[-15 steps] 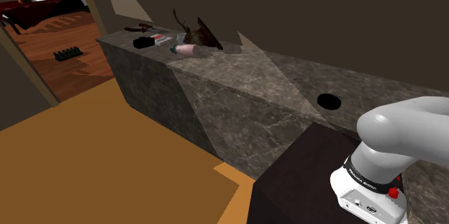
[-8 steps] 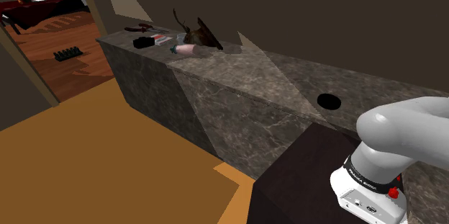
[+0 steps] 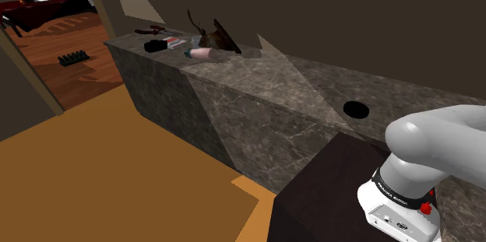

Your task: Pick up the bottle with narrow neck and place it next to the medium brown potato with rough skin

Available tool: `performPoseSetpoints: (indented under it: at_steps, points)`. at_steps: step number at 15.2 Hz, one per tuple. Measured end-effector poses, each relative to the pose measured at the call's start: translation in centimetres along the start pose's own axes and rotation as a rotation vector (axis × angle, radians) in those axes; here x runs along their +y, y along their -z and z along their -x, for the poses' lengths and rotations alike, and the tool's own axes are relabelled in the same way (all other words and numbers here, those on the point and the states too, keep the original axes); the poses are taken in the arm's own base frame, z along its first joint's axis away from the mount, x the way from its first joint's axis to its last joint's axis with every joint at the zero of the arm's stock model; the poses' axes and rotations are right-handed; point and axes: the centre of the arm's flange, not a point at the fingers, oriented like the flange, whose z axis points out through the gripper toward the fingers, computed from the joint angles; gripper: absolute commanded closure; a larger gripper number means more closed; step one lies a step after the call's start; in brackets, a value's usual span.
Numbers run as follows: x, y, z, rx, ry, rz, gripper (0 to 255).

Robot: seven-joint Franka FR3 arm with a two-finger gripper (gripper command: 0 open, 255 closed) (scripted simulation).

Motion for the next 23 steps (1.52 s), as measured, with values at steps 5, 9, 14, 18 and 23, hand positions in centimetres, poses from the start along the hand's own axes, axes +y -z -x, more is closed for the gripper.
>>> performPoseSetpoints:
  at_steps: [5,9,14,18,23]
  points:
    - [-0.1,-2.6,-0.1,0.000,0.000,0.000,255]
    - [-0.1,-4.7,-0.3,0.000,0.000,0.000,255]
    - [0.0,-7.3,-0.5,0.000,0.000,0.000,255]
    - [0.0,-9.6,-0.6,0.000,0.000,0.000,255]
    - [0.0,-12.1,-0.7,0.000,0.000,0.000,255]
